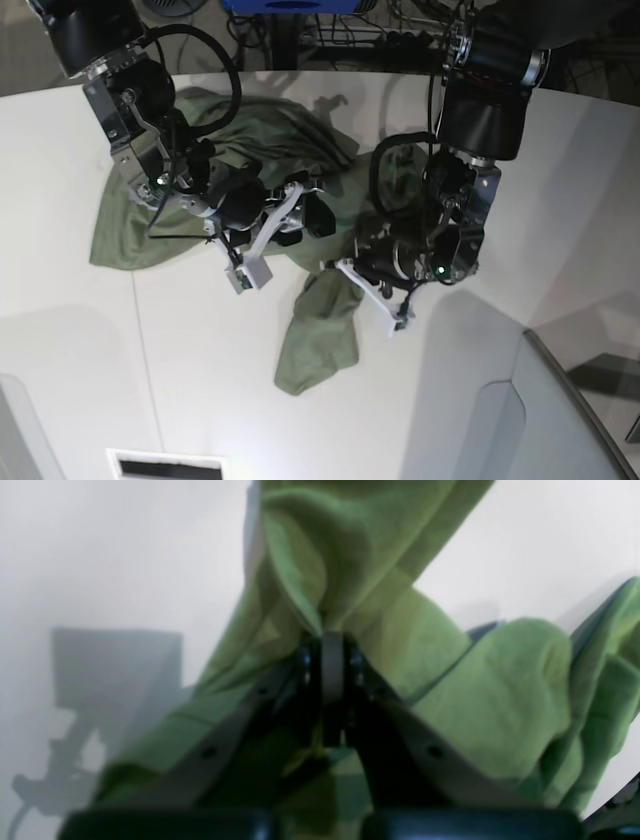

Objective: Layout the t-shirt on the table in an organized manner, then fold the t-shirt properly
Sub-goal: 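Pull the grasped cloth away from the right gripper with the left gripper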

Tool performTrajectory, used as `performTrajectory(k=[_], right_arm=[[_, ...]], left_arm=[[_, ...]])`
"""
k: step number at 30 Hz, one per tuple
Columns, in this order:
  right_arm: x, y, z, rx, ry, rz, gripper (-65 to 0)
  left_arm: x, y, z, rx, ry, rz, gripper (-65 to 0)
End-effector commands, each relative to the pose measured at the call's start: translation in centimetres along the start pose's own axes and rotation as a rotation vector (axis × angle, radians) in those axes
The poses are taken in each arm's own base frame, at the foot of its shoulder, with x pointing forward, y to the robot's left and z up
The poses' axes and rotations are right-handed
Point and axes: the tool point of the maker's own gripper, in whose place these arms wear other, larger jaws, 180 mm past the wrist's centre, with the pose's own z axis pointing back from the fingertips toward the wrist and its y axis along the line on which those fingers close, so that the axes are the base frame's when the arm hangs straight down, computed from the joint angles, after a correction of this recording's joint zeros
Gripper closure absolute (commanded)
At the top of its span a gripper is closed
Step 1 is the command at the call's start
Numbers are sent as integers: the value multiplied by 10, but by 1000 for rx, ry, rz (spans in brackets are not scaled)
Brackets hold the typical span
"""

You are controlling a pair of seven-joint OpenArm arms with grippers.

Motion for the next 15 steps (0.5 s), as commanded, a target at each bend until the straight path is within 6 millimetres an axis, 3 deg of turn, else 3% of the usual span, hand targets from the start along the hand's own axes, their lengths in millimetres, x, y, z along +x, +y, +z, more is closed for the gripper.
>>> performTrajectory(k=[1,4,9,12,15], right_arm=[[15,5,1,20,-46,10,-308],[15,5,1,20,-46,10,-308],[15,5,1,20,-46,10,-308],[15,4,2,18,-45,12,-308],[16,4,2,18,-46,13,-308]], left_arm=[[30,-2,9,-9,-71,-10,0],[61,-5,21,-10,-130,-35,0],[104,13,49,32,-225,-82,0],[114,39,67,87,-256,-113,0],[108,77,82,166,-247,-132,0]])
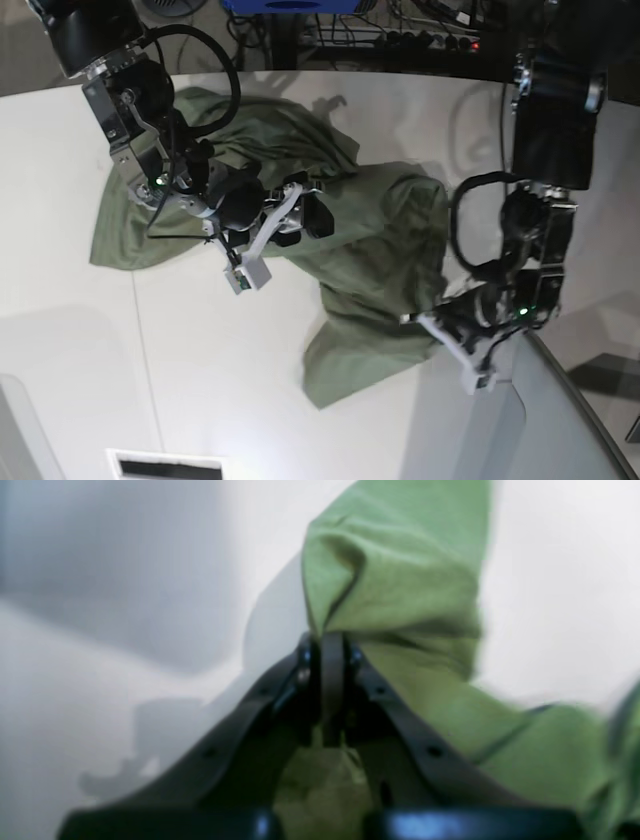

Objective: Layout the t-shirt on the table in an organized manner, then fold the t-shirt properly
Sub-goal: 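Pull the grasped cloth away from the right gripper with the left gripper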

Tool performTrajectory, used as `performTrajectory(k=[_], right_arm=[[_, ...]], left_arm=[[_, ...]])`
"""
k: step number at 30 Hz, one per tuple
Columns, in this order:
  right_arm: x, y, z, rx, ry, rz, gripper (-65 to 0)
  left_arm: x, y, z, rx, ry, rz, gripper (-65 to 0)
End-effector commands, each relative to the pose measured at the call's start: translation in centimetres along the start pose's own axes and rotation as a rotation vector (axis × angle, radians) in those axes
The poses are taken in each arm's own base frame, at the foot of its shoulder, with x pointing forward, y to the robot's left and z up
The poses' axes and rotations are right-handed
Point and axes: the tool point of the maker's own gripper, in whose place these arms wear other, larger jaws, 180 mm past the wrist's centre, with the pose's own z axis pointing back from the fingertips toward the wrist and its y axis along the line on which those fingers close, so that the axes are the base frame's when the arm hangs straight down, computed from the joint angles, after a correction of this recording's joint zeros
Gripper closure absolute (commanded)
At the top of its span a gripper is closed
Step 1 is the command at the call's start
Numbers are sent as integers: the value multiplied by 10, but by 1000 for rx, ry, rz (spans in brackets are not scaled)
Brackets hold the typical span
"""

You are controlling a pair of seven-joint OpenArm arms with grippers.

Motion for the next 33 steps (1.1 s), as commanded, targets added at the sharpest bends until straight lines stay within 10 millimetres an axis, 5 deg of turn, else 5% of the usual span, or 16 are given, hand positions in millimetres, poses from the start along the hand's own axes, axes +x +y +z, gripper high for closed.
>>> performTrajectory(k=[1,7,10,16,22,26,30,33], right_arm=[[16,5,1,20,-45,14,-308],[18,5,1,19,-48,19,-308],[18,5,1,19,-49,20,-308],[38,-17,11,-30,-106,-8,-312],[67,-60,34,-129,-155,-40,-314],[83,-81,42,-170,-133,-56,-314],[93,-106,38,-282,-100,-192,-312],[91,-118,26,-366,-59,-272,-314]], left_arm=[[22,16,11,31,-58,-9,0],[21,106,44,183,-98,106,0],[17,123,51,218,-88,100,0],[18,125,52,222,-90,104,-7],[36,133,66,239,-136,84,-374],[57,142,87,256,-211,89,-494],[54,162,113,292,-272,139,-461],[15,188,125,346,-242,197,-339]])
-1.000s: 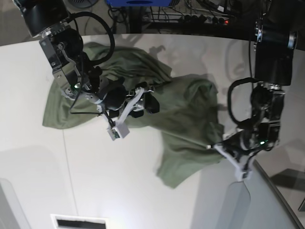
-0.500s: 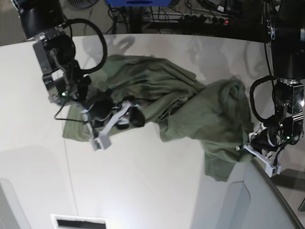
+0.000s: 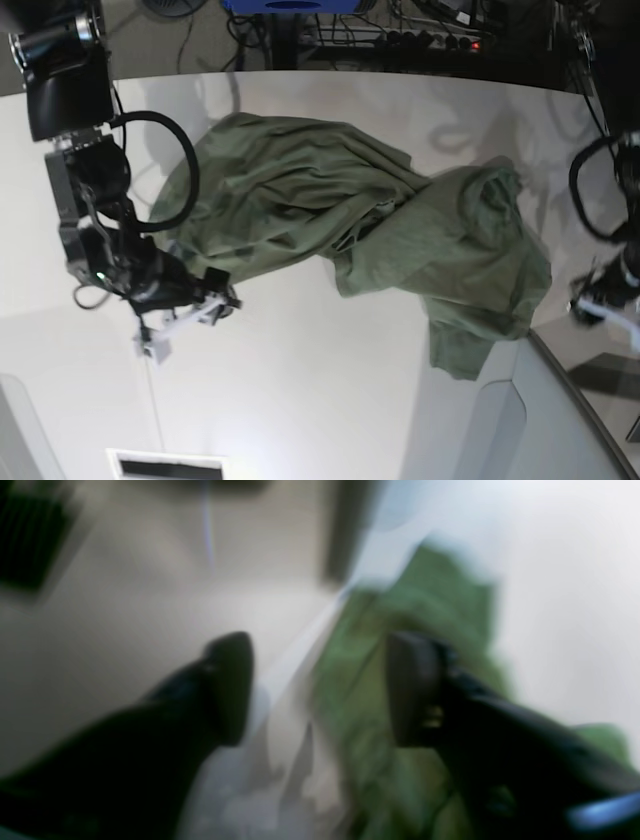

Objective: Layout the t-shirt on the table in an organized manner, then fold the t-shirt properly
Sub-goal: 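Pull the grasped cloth away from the right gripper with the left gripper, then regrasp the shirt cloth with the right gripper near its middle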

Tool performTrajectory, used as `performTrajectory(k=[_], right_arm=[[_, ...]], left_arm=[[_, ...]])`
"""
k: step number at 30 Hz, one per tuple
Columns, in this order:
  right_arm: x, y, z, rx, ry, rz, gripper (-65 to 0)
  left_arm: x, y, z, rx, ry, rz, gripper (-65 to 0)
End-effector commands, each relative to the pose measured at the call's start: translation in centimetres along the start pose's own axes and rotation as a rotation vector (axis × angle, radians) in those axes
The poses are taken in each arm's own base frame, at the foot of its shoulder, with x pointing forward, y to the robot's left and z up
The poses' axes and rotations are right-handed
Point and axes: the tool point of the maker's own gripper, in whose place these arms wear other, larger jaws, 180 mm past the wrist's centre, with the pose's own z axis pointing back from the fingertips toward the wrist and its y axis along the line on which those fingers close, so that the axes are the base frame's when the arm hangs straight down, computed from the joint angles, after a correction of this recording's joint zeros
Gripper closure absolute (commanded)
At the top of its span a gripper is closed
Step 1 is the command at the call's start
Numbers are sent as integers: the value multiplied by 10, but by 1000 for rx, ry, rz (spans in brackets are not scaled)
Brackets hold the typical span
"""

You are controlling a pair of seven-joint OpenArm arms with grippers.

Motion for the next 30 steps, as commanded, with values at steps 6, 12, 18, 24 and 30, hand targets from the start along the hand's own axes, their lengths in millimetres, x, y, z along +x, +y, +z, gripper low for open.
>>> performTrajectory(k=[6,12,18,24,30], right_arm=[[22,15,-27,-23,11,86,-314],[2,47,-54,-13,88,174,-314],[-10,97,-71,24,112,327,-314],[-32,127,-89,66,157,366,-314],[-45,124,-100,83,161,360,-314]], left_arm=[[-48,58,26,47,54,-34,0],[-104,75,43,21,151,-124,0],[-141,85,56,28,133,-136,0],[-160,95,66,41,149,-149,0],[-171,104,65,59,173,-128,0]])
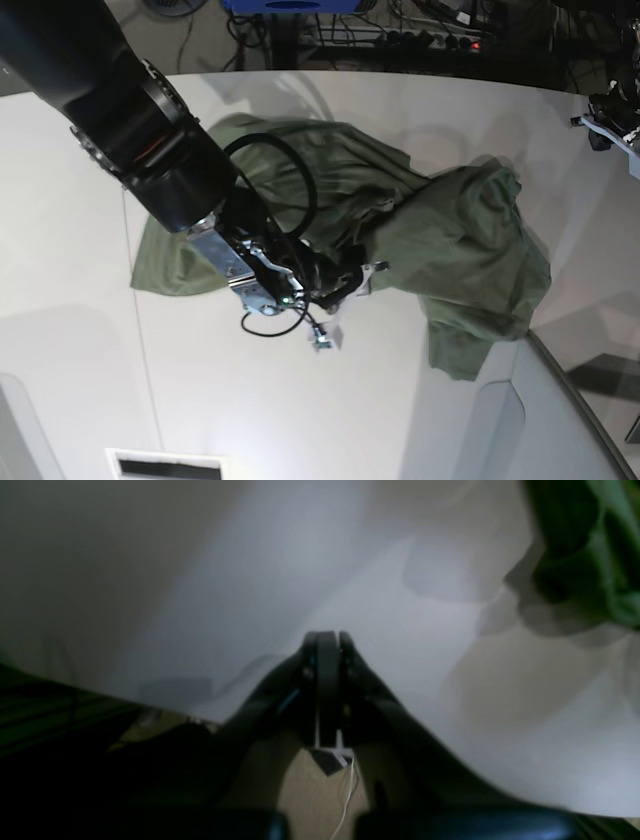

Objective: Layout the t-shirt on the table in an organized manner, then fold the t-shirt properly
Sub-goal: 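Regrasp the shirt cloth with the right gripper near its middle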

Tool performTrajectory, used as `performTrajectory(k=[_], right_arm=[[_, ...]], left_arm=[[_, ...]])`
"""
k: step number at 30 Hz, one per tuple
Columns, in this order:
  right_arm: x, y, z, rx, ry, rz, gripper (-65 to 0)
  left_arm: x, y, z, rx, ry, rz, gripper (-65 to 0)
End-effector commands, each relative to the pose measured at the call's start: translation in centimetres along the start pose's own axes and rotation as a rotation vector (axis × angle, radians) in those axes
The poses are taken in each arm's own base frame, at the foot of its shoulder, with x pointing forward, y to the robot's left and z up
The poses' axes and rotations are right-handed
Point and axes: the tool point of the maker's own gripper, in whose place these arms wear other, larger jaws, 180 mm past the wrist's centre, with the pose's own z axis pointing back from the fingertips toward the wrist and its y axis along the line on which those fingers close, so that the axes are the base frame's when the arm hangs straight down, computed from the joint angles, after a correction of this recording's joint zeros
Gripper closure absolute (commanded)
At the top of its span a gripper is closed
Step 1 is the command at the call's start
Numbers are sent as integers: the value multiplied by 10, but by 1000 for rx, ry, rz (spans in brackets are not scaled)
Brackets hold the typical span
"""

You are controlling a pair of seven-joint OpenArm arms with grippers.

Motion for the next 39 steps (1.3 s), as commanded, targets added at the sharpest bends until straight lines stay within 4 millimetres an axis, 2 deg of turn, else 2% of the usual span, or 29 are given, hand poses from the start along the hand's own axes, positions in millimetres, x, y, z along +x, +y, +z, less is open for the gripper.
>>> performTrajectory(k=[1,6,8,10,11,14,16,18,21,24,26,27,29,30,33,37,39], right_arm=[[24,-2,6,-3,-50,8,-314],[16,-2,4,-2,-39,-2,-297],[16,-1,4,1,-39,-1,-216],[13,-1,3,2,-34,-4,-71],[12,-1,3,3,-33,-4,-44],[13,4,4,14,-42,-1,-39],[17,21,9,57,-69,11,-36],[24,43,21,116,-116,31,-33],[26,73,38,189,-111,66,-8],[14,95,51,249,-84,85,-5],[10,100,54,262,-98,80,-9],[12,98,53,258,-111,72,-26],[15,78,46,224,-115,13,-93],[15,63,41,200,-103,-32,-149],[17,38,35,159,-91,-108,-282],[20,17,33,132,-91,-156,-422],[23,9,32,119,-92,-174,-456]], left_arm=[[17,9,4,19,-45,-11,0],[17,8,3,16,-44,-12,0],[17,7,3,14,-46,-12,0],[18,7,3,14,-47,-12,0],[18,7,3,14,-47,-12,0],[21,10,4,18,-51,-18,0],[26,9,3,18,-63,-16,0],[30,11,1,24,-70,-10,0],[35,17,-3,69,-64,-66,0],[37,24,-5,125,-49,-145,0],[41,26,-5,142,-50,-164,0],[40,25,-6,140,-49,-161,0],[42,23,-5,138,-56,-163,0],[41,22,-6,136,-56,-162,0],[40,20,-6,133,-55,-159,0],[33,14,-9,120,-48,-140,0],[33,14,-9,120,-48,-140,0]])
